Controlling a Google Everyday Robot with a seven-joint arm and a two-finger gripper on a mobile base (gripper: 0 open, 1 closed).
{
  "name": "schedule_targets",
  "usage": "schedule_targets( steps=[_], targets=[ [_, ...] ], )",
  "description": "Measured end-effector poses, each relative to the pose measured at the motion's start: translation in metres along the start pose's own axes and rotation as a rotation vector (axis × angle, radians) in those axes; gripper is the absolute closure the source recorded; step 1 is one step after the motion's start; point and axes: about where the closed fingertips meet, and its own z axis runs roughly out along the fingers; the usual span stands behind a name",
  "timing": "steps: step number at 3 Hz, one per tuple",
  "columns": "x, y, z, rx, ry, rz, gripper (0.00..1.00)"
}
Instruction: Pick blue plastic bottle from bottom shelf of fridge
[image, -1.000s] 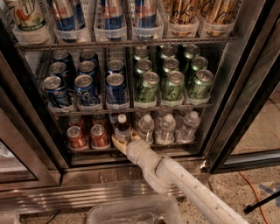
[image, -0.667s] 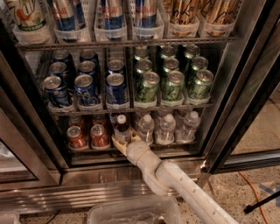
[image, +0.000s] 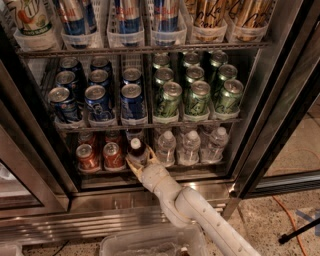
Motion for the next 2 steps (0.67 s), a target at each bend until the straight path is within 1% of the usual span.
schedule_targets(
  steps=[2],
  targets=[
    [-0.0089, 0.0066, -0.0019, -0.021, -0.01, -0.033, 1.0]
  ],
)
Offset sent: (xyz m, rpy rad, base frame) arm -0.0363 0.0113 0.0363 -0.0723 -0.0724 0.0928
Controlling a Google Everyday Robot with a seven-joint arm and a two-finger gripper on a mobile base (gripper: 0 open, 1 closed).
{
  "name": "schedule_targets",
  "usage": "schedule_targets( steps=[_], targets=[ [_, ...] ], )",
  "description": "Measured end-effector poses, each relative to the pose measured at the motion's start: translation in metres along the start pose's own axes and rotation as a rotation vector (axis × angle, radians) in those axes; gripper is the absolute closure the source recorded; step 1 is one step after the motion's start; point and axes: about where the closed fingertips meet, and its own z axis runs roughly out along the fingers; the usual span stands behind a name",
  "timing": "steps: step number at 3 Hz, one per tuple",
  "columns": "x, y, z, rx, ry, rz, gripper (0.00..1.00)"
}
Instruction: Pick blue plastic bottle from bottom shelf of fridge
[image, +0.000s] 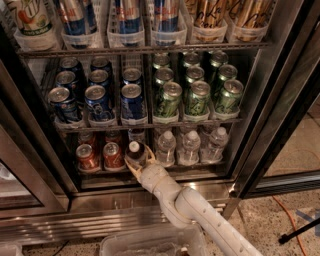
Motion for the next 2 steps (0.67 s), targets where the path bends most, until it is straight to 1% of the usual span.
schedule_targets(
  steps=[2],
  targets=[
    [-0.0094, 0.0042, -0.0036, -0.026, 0.01, -0.005, 1.0]
  ],
)
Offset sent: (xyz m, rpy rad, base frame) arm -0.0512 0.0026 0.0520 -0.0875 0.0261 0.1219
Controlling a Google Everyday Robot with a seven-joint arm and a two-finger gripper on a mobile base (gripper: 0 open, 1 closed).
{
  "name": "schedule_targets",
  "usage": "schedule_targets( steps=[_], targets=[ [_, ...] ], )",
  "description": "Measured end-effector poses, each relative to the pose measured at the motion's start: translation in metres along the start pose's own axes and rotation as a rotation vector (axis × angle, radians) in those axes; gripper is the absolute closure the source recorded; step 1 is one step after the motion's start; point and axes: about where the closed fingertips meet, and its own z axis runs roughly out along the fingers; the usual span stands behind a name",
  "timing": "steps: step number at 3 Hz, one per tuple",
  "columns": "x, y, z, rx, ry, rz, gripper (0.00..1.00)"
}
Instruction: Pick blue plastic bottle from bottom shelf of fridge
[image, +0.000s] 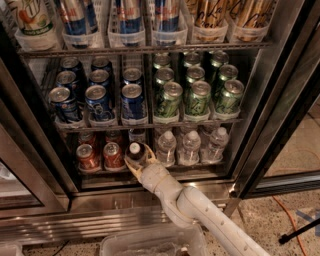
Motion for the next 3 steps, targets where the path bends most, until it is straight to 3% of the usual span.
schedule_targets(
  steps=[2, 3],
  targets=[
    [-0.024, 0.008, -0.006, -0.06, 0.034, 0.0, 1.0],
    [-0.046, 0.016, -0.017, -0.129, 0.088, 0.026, 1.0]
  ],
)
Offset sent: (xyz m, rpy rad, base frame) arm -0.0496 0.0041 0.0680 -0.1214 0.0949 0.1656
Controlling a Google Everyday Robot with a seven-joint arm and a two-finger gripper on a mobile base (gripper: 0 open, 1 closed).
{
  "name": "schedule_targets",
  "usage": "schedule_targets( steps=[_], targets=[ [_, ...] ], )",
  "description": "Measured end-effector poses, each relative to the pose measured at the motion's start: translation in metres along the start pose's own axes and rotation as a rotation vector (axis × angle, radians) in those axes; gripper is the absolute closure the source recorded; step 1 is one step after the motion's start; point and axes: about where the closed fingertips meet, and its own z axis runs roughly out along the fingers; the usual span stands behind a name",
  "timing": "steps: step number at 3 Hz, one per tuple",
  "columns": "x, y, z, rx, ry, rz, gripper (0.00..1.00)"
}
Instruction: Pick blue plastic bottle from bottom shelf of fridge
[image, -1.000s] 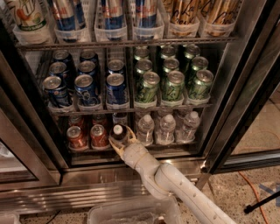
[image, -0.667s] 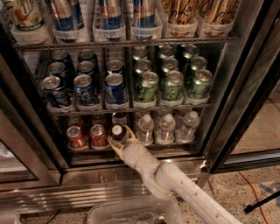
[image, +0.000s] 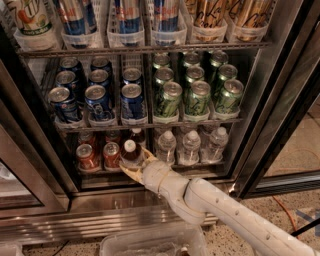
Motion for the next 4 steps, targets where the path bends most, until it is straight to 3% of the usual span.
schedule_targets(
  steps=[1, 3, 4],
  targets=[
    [-0.006, 0.009, -0.01, -0.061, 0.058, 0.037, 1.0],
    [-0.011, 0.031, -0.029, -0.188, 0.17, 0.031, 1.0],
    [-0.014, 0.046, -0.043, -0.203, 0.204, 0.009, 1.0]
  ],
)
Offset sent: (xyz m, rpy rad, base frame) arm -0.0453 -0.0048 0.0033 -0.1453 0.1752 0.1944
